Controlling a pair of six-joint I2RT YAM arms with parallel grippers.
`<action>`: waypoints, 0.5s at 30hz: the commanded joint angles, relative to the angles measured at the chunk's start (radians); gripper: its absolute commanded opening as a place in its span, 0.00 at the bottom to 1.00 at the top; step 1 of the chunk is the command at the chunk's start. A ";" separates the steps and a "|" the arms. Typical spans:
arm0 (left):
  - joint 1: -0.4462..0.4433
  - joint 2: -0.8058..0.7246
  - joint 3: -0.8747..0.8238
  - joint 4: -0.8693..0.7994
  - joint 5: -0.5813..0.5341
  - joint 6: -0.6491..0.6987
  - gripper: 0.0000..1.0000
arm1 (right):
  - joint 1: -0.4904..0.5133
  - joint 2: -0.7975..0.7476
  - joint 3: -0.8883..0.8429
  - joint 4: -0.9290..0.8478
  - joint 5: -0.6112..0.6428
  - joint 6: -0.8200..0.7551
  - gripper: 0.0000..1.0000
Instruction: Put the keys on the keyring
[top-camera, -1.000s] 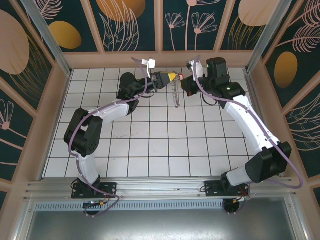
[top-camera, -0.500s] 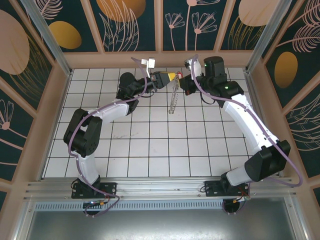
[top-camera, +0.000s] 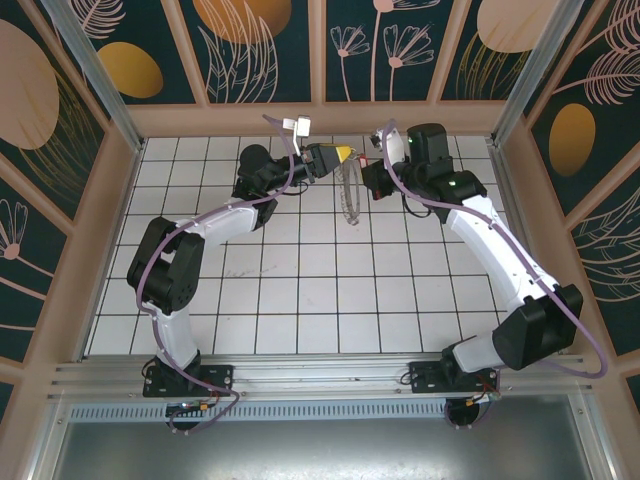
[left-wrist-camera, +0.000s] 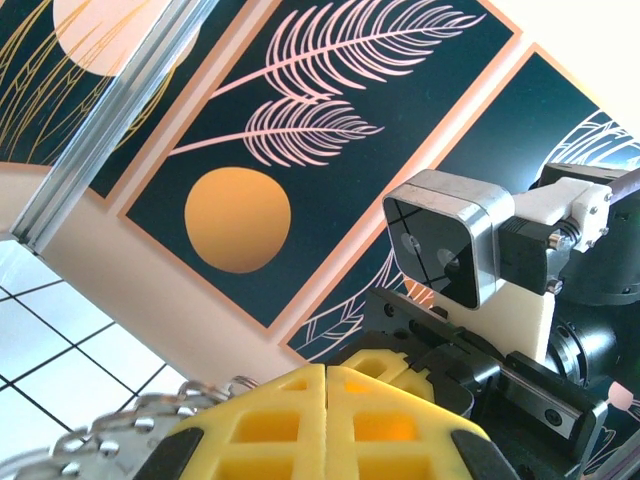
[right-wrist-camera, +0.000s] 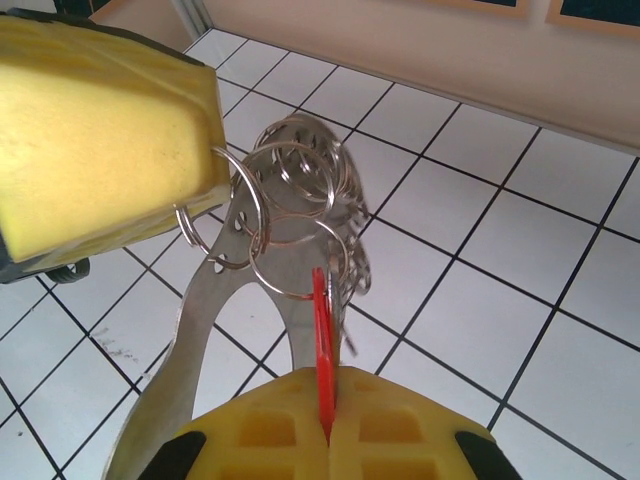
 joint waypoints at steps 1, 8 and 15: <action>-0.001 -0.035 0.008 0.043 0.003 0.012 0.00 | 0.001 -0.021 0.038 0.018 -0.004 -0.005 0.00; -0.001 -0.035 0.009 0.045 0.004 0.011 0.00 | 0.004 0.004 0.102 0.009 -0.033 -0.005 0.00; -0.001 -0.037 0.009 0.044 0.004 0.010 0.00 | 0.010 0.016 0.121 0.005 -0.043 -0.008 0.00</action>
